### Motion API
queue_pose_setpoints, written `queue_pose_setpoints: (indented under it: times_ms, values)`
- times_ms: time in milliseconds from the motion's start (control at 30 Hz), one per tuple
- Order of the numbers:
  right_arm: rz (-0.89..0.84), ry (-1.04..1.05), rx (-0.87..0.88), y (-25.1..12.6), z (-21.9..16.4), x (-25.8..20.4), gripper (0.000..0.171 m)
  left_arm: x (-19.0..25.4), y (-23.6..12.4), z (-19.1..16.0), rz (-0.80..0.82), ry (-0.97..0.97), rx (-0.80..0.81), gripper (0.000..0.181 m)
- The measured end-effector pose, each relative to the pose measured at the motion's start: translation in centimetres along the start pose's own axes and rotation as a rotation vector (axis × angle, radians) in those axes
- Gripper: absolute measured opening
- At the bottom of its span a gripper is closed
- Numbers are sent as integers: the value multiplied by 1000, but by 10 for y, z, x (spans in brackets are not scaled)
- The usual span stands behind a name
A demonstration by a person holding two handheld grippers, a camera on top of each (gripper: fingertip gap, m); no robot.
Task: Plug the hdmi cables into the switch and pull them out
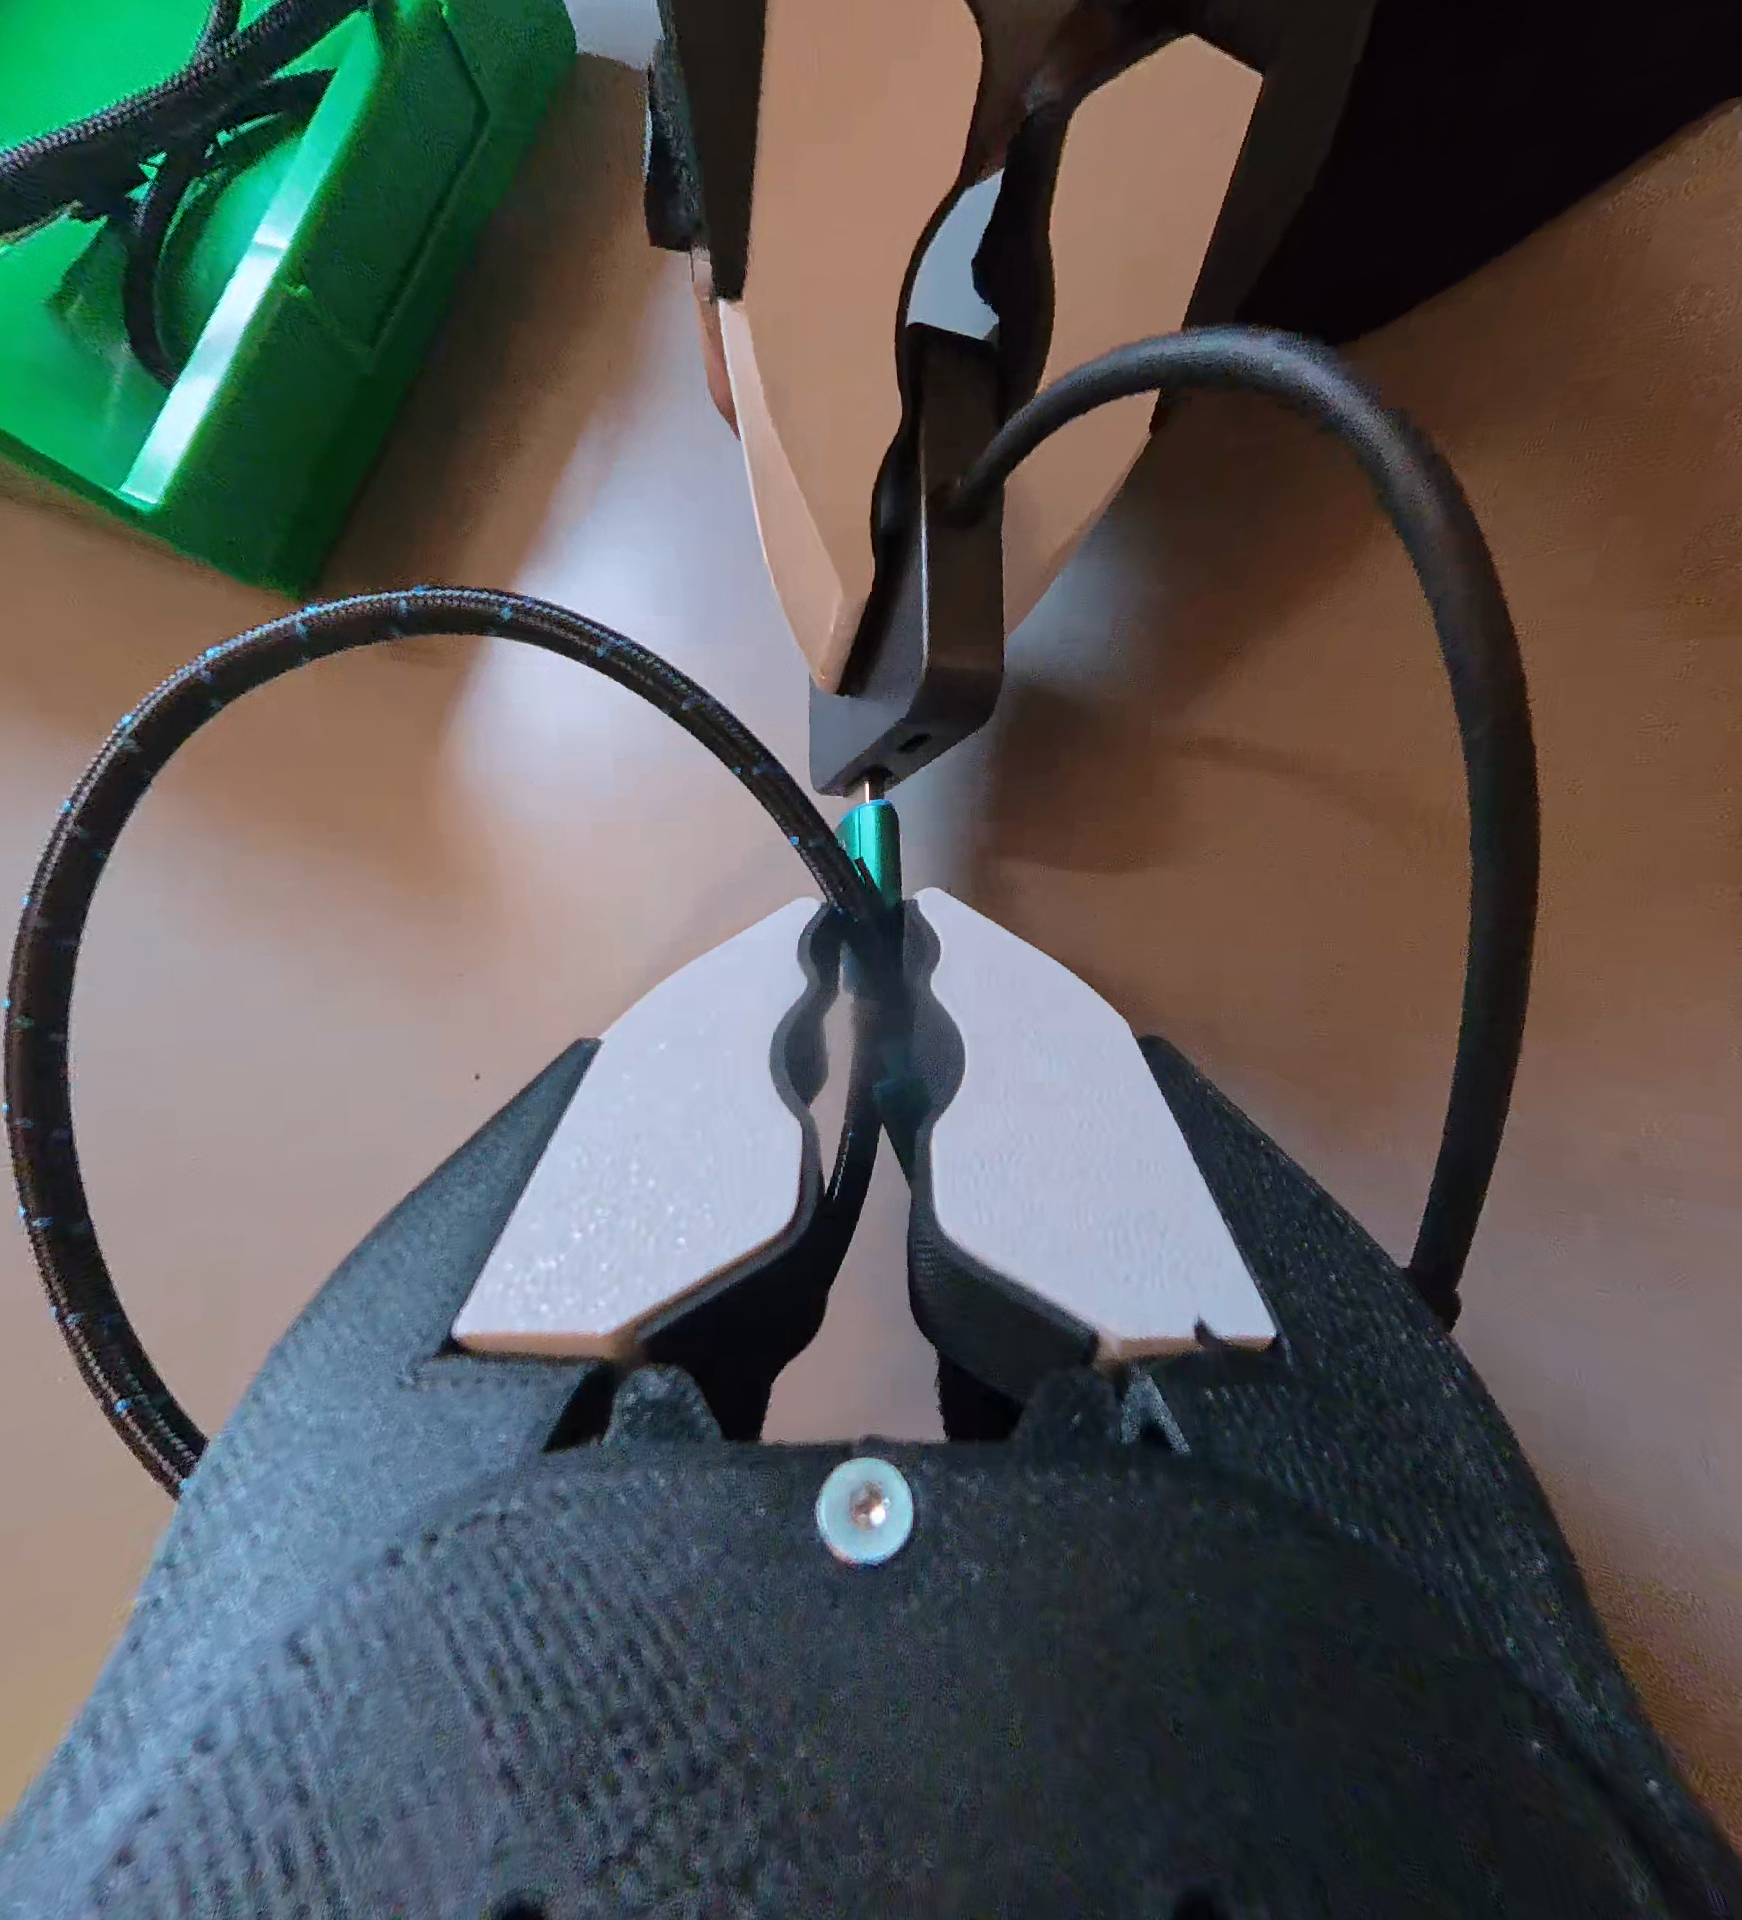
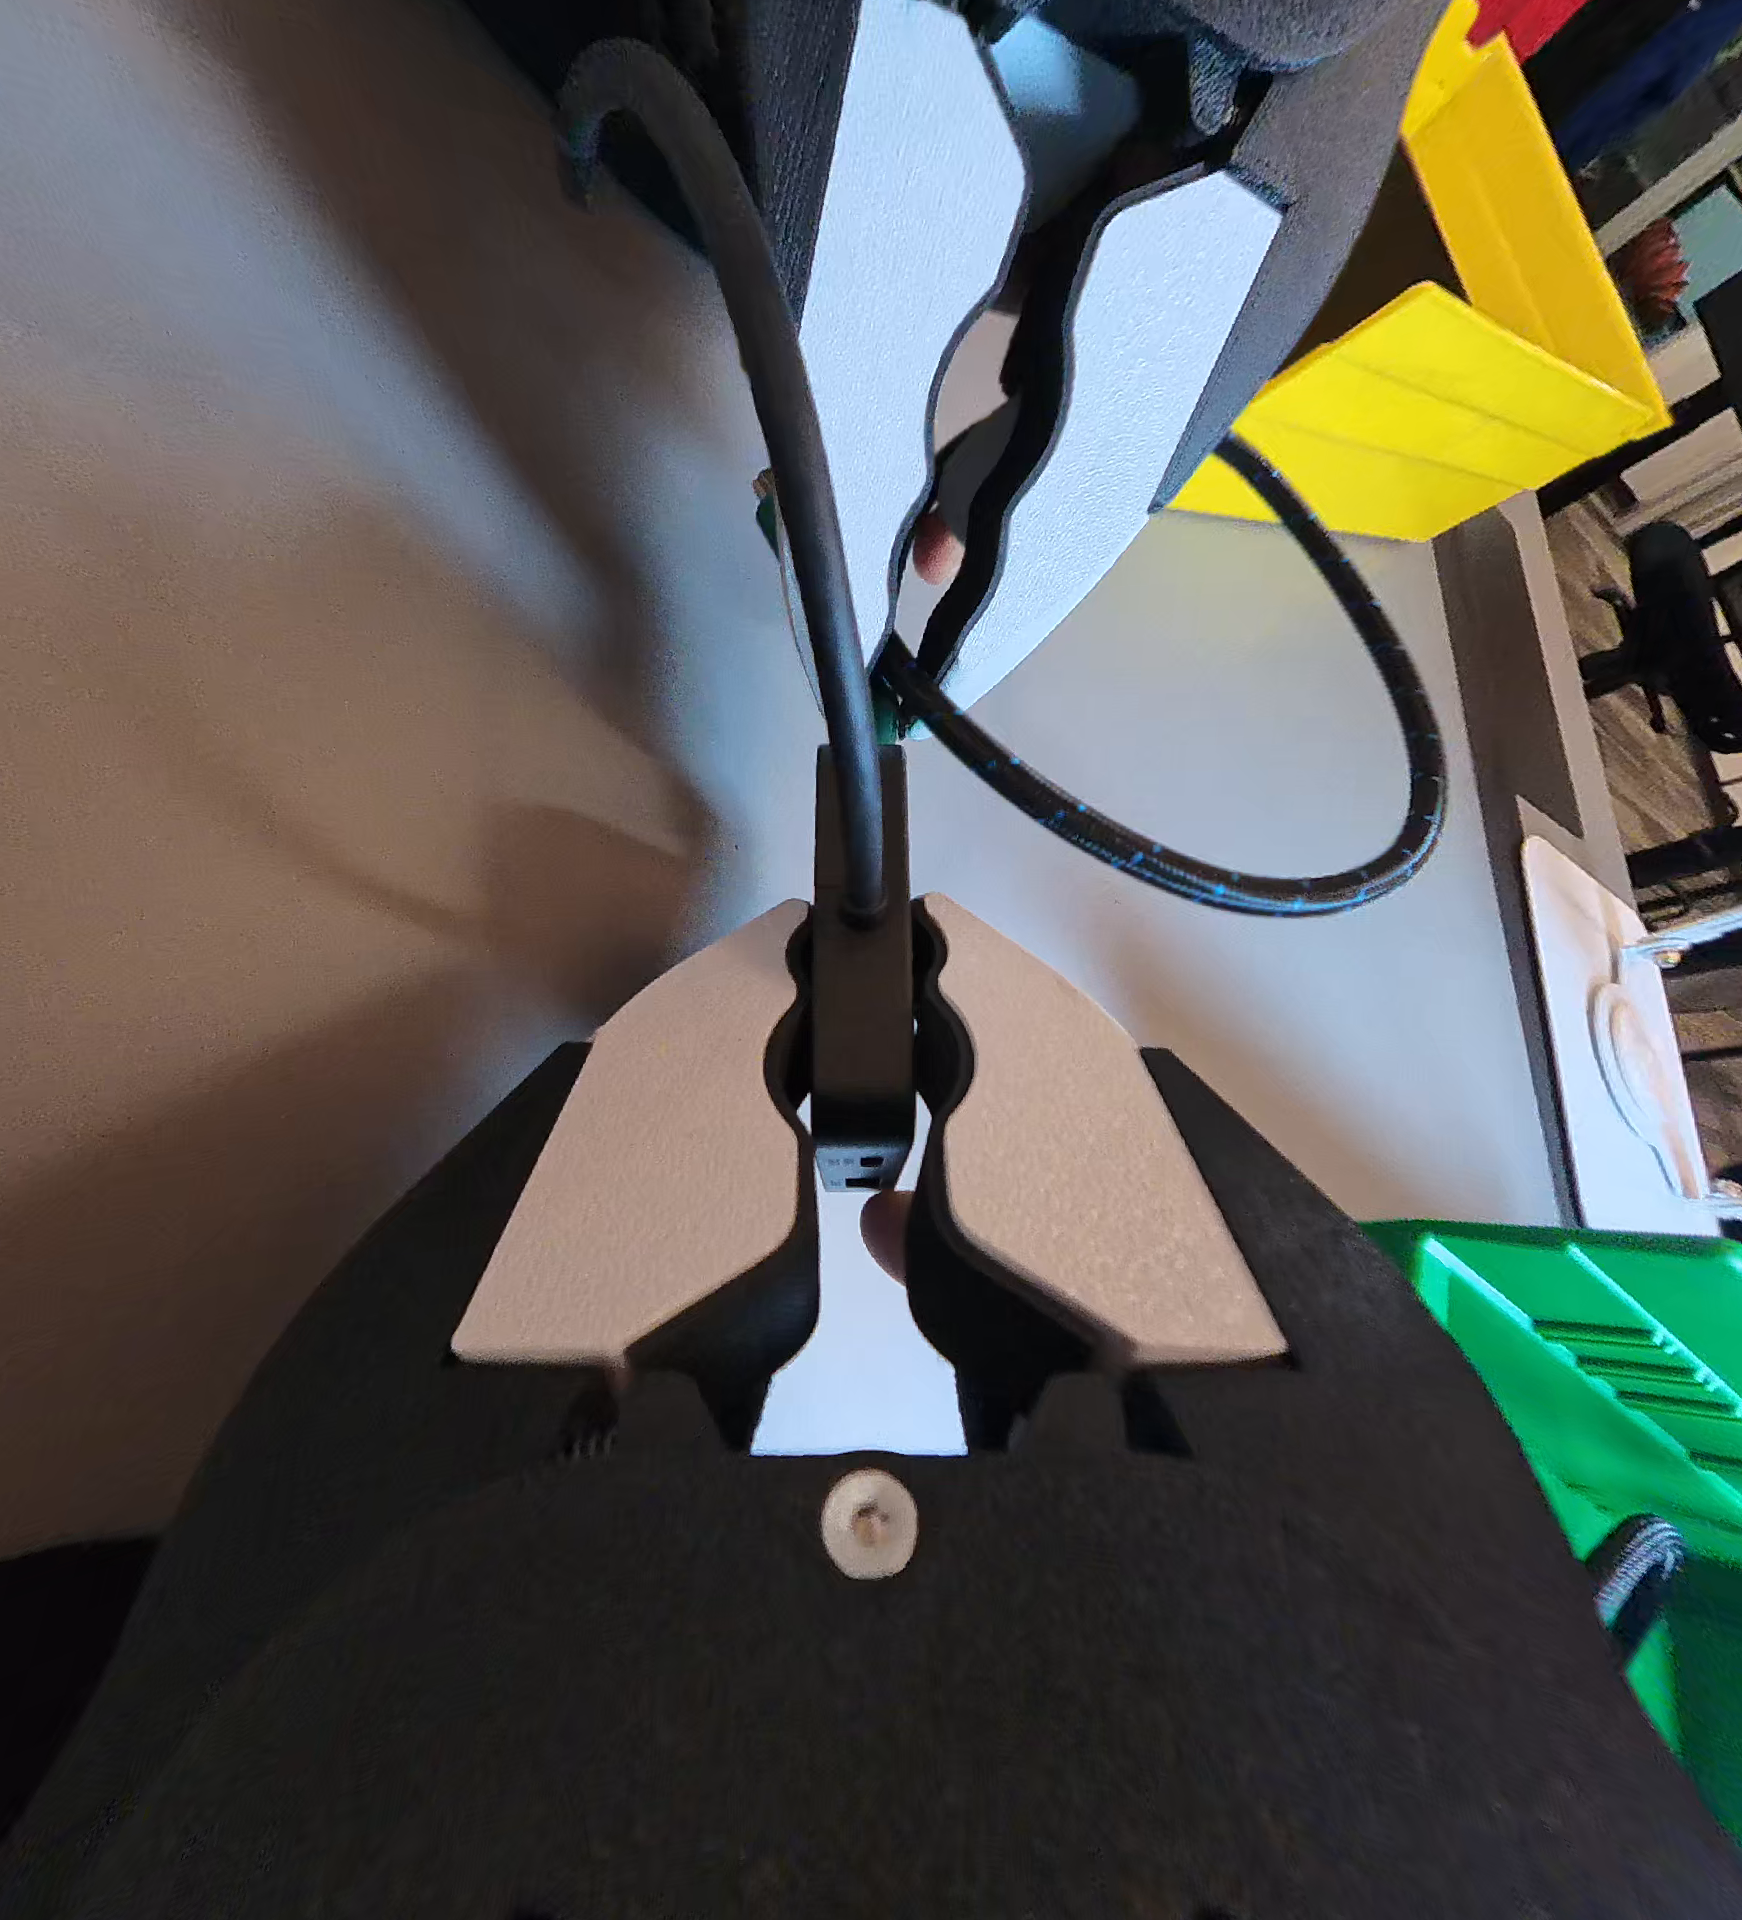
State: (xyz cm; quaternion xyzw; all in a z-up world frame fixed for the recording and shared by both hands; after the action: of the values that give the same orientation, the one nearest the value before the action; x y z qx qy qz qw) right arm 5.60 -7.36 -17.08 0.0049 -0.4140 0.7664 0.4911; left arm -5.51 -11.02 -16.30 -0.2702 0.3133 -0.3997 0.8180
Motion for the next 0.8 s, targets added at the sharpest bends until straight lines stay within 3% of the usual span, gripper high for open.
queue_pose_setpoints:
  times_ms: [33, 200, 500, 700, 800]
  values:
    - [0, 13, 30, -3, 1, 0, 13, 0, -3, 0, -19, -11, 31, 12]
    - [1, 55, 141, -15, 11, 3, 13, -5, -17, 4, -125, -131, 184, 12]
    - [80, 40, 28, -1, 10, -8, 13, 8, -3, -2, -141, -73, 55, 12]
    - [132, 75, 117, -5, 14, -12, 12, 11, -6, 0, -223, -89, 149, 10]
    - [119, 101, 251, -14, 24, -9, 12, 6, -20, 9, -366, -247, 330, 8]
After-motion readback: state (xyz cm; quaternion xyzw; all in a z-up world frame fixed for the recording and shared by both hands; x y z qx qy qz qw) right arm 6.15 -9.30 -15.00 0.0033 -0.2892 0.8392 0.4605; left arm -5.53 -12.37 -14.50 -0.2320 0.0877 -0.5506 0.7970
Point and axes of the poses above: each gripper's, where its closed fingertips meet, y out along the fingers, z out of its top, x = y × z across the jaws, the point moved 6 cm from there along -y, back along the fingers, and after that the axes turned 10 degrees about z, right-handed, at the moved point
